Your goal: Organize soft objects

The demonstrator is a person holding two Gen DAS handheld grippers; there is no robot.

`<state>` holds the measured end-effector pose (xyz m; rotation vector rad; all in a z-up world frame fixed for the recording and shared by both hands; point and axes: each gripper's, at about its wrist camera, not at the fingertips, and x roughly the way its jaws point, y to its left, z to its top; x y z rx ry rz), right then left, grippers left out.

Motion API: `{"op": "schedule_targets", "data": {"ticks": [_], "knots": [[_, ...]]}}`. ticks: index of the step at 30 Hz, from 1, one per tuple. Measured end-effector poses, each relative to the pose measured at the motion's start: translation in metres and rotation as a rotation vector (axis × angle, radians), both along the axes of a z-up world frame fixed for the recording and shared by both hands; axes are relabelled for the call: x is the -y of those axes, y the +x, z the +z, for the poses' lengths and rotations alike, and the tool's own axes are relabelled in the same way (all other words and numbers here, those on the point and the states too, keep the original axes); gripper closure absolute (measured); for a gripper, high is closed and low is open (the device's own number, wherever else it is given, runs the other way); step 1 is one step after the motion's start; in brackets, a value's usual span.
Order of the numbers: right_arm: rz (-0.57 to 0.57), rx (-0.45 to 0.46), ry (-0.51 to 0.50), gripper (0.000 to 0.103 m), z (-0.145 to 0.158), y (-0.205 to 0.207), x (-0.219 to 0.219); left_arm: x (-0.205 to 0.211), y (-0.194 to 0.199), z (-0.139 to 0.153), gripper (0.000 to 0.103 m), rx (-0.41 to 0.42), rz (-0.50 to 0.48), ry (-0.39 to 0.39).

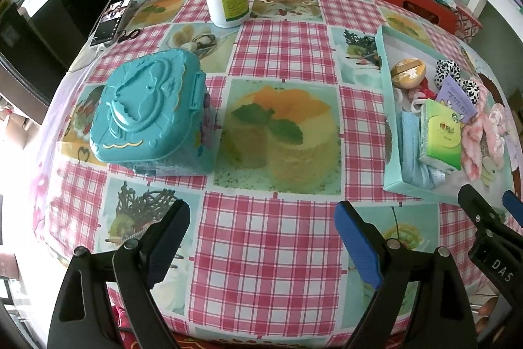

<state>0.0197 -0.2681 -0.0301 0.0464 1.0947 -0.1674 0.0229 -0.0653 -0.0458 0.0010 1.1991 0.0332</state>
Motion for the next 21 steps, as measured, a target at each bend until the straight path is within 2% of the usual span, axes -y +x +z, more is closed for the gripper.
{"op": "schedule_targets", "data": {"ticks": [21], "knots": [[-0.005, -0.007, 0.002, 0.0, -0.0024, 0.0004, -0.0001, 0.0009, -0.0024, 0.0029, 0.013, 0.018, -0.016, -0.01]]}}
